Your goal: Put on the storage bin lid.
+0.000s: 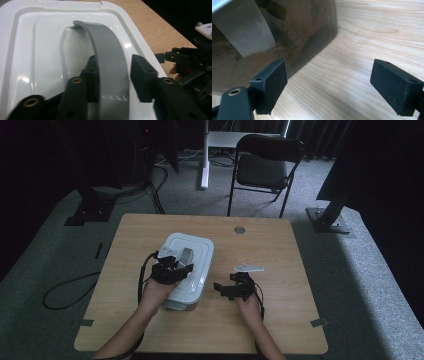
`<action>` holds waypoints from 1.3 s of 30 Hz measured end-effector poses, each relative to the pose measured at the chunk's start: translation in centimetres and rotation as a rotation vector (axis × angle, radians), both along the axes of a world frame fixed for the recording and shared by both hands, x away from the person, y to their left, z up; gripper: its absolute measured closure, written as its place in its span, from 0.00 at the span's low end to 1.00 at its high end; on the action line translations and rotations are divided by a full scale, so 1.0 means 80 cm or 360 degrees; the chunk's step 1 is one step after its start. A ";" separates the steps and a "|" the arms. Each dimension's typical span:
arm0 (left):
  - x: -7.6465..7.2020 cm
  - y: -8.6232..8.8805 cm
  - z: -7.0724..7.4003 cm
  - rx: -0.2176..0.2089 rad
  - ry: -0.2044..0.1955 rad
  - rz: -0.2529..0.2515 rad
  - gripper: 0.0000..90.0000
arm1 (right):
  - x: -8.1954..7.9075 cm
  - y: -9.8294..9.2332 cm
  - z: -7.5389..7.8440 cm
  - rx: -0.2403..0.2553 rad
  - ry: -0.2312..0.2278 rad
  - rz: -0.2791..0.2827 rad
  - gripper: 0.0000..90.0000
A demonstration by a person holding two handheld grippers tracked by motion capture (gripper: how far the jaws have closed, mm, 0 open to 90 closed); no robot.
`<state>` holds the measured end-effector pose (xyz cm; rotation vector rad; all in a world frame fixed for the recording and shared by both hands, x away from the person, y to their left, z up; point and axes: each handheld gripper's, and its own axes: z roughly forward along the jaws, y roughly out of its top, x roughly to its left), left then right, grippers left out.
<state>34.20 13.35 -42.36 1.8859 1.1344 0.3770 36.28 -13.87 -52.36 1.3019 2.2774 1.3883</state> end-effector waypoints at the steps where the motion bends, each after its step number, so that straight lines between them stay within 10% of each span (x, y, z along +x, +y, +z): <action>1: -0.002 0.001 0.002 -0.0022 -0.0006 0.0002 0.63 | 0.000 -0.001 0.000 -0.0002 -0.0004 -0.0003 0.15; 13: -0.015 0.021 0.023 -0.0109 -0.0107 -0.0014 0.44 | 0.001 -0.006 0.003 0.0010 -0.0009 -0.0027 0.15; 23: -0.019 0.048 0.017 0.0004 -0.0258 0.0080 0.16 | 0.002 -0.010 0.003 0.0010 -0.0011 -0.0044 0.15; 39: -0.012 0.109 -0.003 -0.0025 -0.0228 0.0240 0.01 | 0.003 -0.010 0.002 -0.0005 -0.0013 -0.0045 0.15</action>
